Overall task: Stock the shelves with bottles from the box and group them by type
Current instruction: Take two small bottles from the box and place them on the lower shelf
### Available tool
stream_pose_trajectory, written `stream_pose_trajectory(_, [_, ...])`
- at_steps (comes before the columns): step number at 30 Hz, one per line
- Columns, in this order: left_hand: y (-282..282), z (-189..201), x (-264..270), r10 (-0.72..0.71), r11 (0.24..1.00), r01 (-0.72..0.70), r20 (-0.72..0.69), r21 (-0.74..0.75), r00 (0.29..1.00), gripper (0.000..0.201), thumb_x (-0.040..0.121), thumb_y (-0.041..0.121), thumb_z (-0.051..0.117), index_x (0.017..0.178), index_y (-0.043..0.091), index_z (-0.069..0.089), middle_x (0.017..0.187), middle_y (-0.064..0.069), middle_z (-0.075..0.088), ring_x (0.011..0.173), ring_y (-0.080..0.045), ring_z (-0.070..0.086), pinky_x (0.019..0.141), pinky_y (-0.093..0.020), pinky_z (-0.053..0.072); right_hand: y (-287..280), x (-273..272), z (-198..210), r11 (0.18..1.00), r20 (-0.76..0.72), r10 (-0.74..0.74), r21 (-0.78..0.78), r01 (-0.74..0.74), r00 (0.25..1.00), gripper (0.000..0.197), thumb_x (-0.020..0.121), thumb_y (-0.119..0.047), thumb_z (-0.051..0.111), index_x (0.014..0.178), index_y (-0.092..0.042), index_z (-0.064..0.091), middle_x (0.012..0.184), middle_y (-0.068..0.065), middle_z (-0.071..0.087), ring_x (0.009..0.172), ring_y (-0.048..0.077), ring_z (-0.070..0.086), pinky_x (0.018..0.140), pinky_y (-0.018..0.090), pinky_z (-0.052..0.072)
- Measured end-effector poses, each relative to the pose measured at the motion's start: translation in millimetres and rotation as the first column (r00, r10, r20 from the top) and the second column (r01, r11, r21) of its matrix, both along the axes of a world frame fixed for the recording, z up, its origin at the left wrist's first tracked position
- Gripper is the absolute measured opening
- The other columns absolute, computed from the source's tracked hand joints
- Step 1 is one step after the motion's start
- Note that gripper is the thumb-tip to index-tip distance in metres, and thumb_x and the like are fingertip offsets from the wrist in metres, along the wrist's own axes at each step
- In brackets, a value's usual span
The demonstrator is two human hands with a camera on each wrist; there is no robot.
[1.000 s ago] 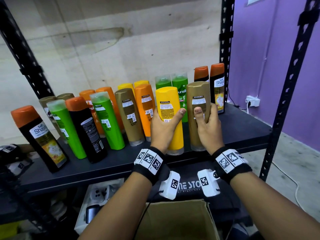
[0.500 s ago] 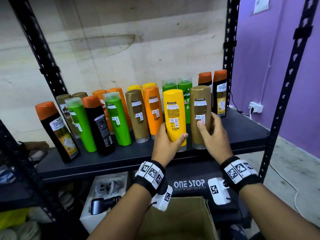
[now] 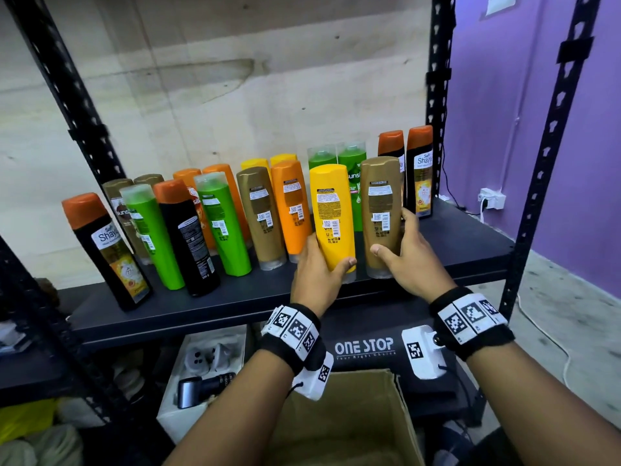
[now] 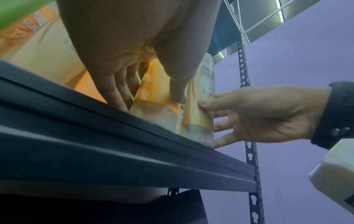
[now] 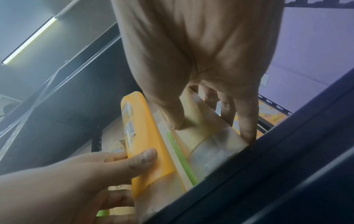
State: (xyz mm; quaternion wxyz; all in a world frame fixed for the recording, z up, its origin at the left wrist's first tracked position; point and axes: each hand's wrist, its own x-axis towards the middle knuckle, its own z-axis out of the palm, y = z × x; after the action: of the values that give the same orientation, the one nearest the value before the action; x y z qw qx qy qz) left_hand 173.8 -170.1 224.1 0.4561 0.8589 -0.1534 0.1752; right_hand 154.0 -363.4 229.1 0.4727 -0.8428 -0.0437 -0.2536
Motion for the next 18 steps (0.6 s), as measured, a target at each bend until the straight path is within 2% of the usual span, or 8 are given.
stream_pose_trajectory(6, [-9.0, 6.2, 12.0, 0.036, 0.999, -0.035, -0.046, 0.021, 0.998, 0.067, 0.089, 0.041, 0.073, 0.140, 0.021, 0.035, 0.143, -0.001, 0.050, 0.130, -0.024, 0.049, 0.100, -0.038, 0.042, 5.8, 18.2, 0.3, 1.000, -0.027, -0.015, 0.008, 0.015, 1.000, 0.081, 0.095, -0.019, 0.066, 0.156, -0.024, 0.012, 0.152, 0.004, 0.043, 0.131, 0.018, 0.046, 0.102, 0.025, 0.033])
stream_pose_trajectory(11, [-19.4, 16.8, 26.3, 0.037, 0.999, -0.033, -0.121, 0.035, 0.992, 0.067, 0.092, 0.033, 0.072, 0.142, 0.014, 0.031, 0.142, -0.006, 0.051, 0.130, -0.028, 0.051, 0.101, -0.039, 0.042, 10.4, 37.8, 0.3, 0.998, -0.035, -0.051, 0.035, 0.052, 0.998, 0.077, 0.096, -0.013, 0.064, 0.155, -0.018, 0.014, 0.150, 0.008, 0.042, 0.123, 0.013, 0.042, 0.100, 0.024, 0.033])
stream_pose_trajectory(14, [-26.4, 22.2, 34.5, 0.066, 0.997, -0.056, -0.185, 0.057, 0.981, 0.064, 0.094, 0.029, 0.070, 0.140, 0.011, 0.029, 0.142, -0.010, 0.051, 0.128, -0.031, 0.053, 0.100, -0.039, 0.043, 12.0, 47.2, 1.0, 0.997, -0.046, -0.073, 0.034, 0.075, 0.996, 0.075, 0.096, -0.013, 0.062, 0.155, -0.017, 0.015, 0.151, 0.010, 0.041, 0.127, 0.021, 0.045, 0.099, 0.026, 0.036])
stream_pose_trajectory(18, [-34.8, 26.4, 42.5, 0.124, 0.990, -0.107, -0.197, 0.096, 0.972, 0.060, 0.095, 0.028, 0.068, 0.137, 0.007, 0.030, 0.138, -0.014, 0.054, 0.124, -0.033, 0.055, 0.095, -0.039, 0.044, 13.5, 60.4, 6.8, 0.997, -0.081, -0.080, 0.014, 0.081, 0.993, 0.074, 0.097, -0.013, 0.062, 0.153, -0.015, 0.014, 0.152, 0.012, 0.038, 0.129, 0.026, 0.046, 0.098, 0.026, 0.036])
